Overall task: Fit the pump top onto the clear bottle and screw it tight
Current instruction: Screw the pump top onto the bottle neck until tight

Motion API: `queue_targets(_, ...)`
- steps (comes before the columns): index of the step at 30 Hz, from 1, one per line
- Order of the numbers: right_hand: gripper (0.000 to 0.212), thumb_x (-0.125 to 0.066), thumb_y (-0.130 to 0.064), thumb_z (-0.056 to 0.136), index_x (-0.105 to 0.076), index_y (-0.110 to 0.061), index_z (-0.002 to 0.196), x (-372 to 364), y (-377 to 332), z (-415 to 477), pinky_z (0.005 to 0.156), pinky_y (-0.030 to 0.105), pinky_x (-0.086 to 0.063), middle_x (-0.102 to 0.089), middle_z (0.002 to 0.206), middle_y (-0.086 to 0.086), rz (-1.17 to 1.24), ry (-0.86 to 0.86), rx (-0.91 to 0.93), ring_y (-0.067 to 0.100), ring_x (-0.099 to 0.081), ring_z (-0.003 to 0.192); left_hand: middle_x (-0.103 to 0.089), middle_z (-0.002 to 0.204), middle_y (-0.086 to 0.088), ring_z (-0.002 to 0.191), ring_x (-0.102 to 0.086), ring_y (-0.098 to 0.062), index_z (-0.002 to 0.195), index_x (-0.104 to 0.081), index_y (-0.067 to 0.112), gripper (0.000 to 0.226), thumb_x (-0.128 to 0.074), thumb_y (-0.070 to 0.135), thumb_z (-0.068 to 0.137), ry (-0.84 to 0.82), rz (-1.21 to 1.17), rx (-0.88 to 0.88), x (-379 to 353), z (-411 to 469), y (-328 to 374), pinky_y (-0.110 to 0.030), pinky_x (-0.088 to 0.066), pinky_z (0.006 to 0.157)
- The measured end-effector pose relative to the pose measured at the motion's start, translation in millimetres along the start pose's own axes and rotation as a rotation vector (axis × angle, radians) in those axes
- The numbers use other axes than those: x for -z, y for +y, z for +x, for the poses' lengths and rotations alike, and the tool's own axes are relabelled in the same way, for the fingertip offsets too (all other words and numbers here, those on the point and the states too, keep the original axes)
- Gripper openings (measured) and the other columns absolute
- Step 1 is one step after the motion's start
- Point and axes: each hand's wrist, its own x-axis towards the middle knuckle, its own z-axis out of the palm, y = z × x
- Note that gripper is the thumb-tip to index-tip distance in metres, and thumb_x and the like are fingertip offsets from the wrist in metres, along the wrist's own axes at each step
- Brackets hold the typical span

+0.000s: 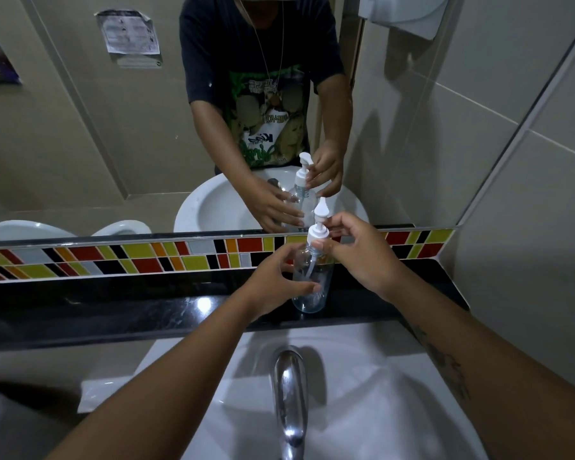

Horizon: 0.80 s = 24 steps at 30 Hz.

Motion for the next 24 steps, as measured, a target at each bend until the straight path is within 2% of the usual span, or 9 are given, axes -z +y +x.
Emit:
queue_targets(4,0.028,-0.072,-0.023,0.085,-0.052,-0.02,0.106,-15,4,-6,0.075,0.025,-0.053,-0.065,0.102,-0.006,-0.081,0.093,0.044,0.006,-0.062,0.092,-0.059,0.127,0.014,0.116,-0.055,-0.007,0.134,-0.053,0.034,0.069,-0.087,0.02,0.076,0.064,0.002,-0.032,-8,-4,-7,-0.03,-0.059,0.084)
queue_targets(6,0.033,-0.072,-0.021,0.086,-0.051,-0.019,0.112,-18,6,-10,0.078,0.02,-0.05,-0.063,0.107,-0.005,-0.069,0.124,0.064,0.006,-0.06,0.099,-0.059,0.128,0.012,0.117,-0.056,-0.009,0.135,-0.053,0.034,0.069,-0.088,0.022,0.076,0.058,0.018,-0.028,-7,-3,-6,-0.032,-0.059,0.086)
queue_targets(10,0.051,-0.064,-0.023,0.091,-0.045,-0.024,0.138,-7,4,-11,0.094,0.025,-0.044,-0.054,0.123,-0.009,-0.064,0.054,0.043,0.007,-0.052,0.115,-0.061,0.131,0.006,0.12,-0.058,-0.014,0.137,-0.053,0.031,0.072,-0.089,0.023,0.075,0.007,0.05,-0.006,1,0,1,-0.04,-0.058,0.093)
queue_targets(13,0.043,-0.057,-0.014,0.095,-0.048,-0.015,0.137,-2,2,-10,0.105,0.031,-0.039,-0.046,0.132,-0.012,-0.097,-0.004,0.08,0.009,-0.045,0.126,-0.059,0.135,0.005,0.125,-0.055,-0.017,0.14,-0.05,0.032,0.075,-0.088,0.023,0.076,-0.018,0.063,0.013,3,1,3,-0.045,-0.056,0.097)
queue_targets(15,0.04,-0.057,-0.013,0.095,-0.051,-0.017,0.134,-5,1,-12,0.099,0.023,-0.042,-0.05,0.131,-0.01,-0.036,0.001,0.059,0.009,-0.051,0.121,-0.059,0.137,0.003,0.128,-0.054,-0.019,0.141,-0.05,0.033,0.074,-0.087,0.022,0.077,-0.012,0.055,0.008,1,0,2,-0.047,-0.055,0.098)
queue_targets(17,0.035,-0.06,-0.014,0.093,-0.056,-0.023,0.127,-9,0,-14,0.084,0.011,-0.046,-0.058,0.122,-0.013,0.057,0.044,0.033,0.007,-0.059,0.11,-0.06,0.136,0.001,0.128,-0.054,-0.021,0.139,-0.052,0.032,0.072,-0.087,0.02,0.078,0.003,0.028,0.006,-1,-1,0,-0.049,-0.054,0.098)
queue_targets(19,0.027,-0.066,-0.016,0.09,-0.059,-0.027,0.114,-14,0,-15,0.081,0.015,-0.049,-0.061,0.113,-0.013,0.05,0.117,0.041,0.008,-0.061,0.103,-0.061,0.135,0.001,0.127,-0.055,-0.021,0.138,-0.053,0.034,0.071,-0.087,0.02,0.077,0.019,0.026,0.007,-3,-2,-2,-0.05,-0.055,0.097)
queue_targets(21,0.023,-0.07,-0.018,0.086,-0.06,-0.017,0.107,-18,0,-14,0.081,0.021,-0.05,-0.064,0.109,-0.002,-0.011,0.189,0.039,0.008,-0.06,0.099,-0.062,0.134,0.001,0.126,-0.055,-0.021,0.137,-0.053,0.034,0.071,-0.087,0.02,0.077,0.027,0.024,0.011,-3,-2,-2,-0.05,-0.055,0.097)
queue_targets(24,0.031,-0.072,-0.021,0.085,-0.058,-0.014,0.111,-17,-1,-11,0.08,0.02,-0.046,-0.061,0.112,0.002,-0.079,0.203,0.04,0.01,-0.057,0.102,-0.063,0.133,0.0,0.126,-0.055,-0.022,0.137,-0.054,0.033,0.072,-0.088,0.02,0.076,0.015,0.025,0.024,-2,-1,1,-0.052,-0.054,0.098)
